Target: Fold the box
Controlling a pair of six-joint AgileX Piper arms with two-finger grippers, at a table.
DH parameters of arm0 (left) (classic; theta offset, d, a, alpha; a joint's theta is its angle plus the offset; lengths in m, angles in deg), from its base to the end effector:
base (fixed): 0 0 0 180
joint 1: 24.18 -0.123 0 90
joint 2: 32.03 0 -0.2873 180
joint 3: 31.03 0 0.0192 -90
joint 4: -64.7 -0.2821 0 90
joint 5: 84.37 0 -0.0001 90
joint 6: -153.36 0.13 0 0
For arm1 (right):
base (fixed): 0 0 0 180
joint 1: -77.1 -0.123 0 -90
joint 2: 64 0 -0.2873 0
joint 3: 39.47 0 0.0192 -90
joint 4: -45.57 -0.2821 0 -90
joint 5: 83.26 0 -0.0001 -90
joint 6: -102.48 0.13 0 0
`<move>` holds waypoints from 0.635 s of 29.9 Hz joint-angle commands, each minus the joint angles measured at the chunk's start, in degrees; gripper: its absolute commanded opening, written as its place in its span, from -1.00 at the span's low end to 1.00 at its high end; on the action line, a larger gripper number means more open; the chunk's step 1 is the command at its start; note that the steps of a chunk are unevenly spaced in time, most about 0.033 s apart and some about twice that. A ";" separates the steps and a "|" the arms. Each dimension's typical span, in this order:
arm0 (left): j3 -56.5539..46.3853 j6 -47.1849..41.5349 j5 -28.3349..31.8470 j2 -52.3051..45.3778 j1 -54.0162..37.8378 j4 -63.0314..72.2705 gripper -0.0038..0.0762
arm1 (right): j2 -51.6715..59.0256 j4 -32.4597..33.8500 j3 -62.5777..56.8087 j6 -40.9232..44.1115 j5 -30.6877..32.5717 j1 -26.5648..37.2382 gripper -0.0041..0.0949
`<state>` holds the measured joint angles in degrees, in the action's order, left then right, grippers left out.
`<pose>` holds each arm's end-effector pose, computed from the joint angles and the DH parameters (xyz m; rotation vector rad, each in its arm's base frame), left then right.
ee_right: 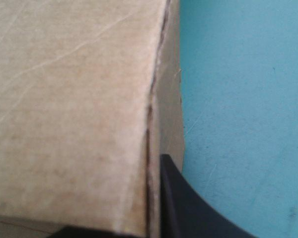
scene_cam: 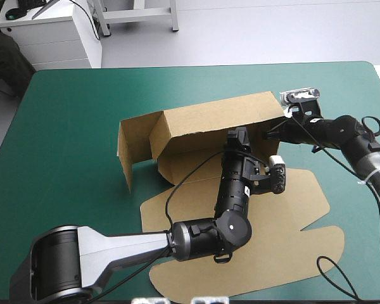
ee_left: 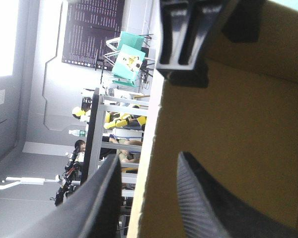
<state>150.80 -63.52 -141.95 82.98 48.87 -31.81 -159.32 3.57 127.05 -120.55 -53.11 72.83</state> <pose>0.2376 -0.4056 0.2740 1.2594 1.2266 0.7859 0.3862 0.0727 0.2541 -0.3609 2.2557 0.3866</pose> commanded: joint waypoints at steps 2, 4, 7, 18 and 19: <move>1.41 -1.56 -4.25 -6.05 3.37 -5.09 -0.59 | 1.00 0.77 1.15 1.47 -0.85 -0.41 -0.92; 1.41 -1.83 -3.45 -7.94 4.59 -5.09 -0.85 | 1.00 1.62 1.15 2.10 -0.85 -0.41 -0.92; 1.41 -2.23 -0.30 -11.08 5.00 -5.09 -0.91 | 1.00 1.62 1.15 2.10 -1.00 -0.41 -0.92; 5.13 -4.10 6.83 -22.64 0.09 6.52 -0.91 | 1.00 1.62 1.15 3.34 -1.10 -0.65 -0.92; 6.26 -3.60 8.17 -23.42 -1.71 9.22 -0.91 | 1.00 1.62 1.15 3.79 -1.10 -0.65 -0.92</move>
<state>152.91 -67.18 -135.53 64.25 50.33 -26.09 -159.32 5.44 127.05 -118.35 -53.63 72.48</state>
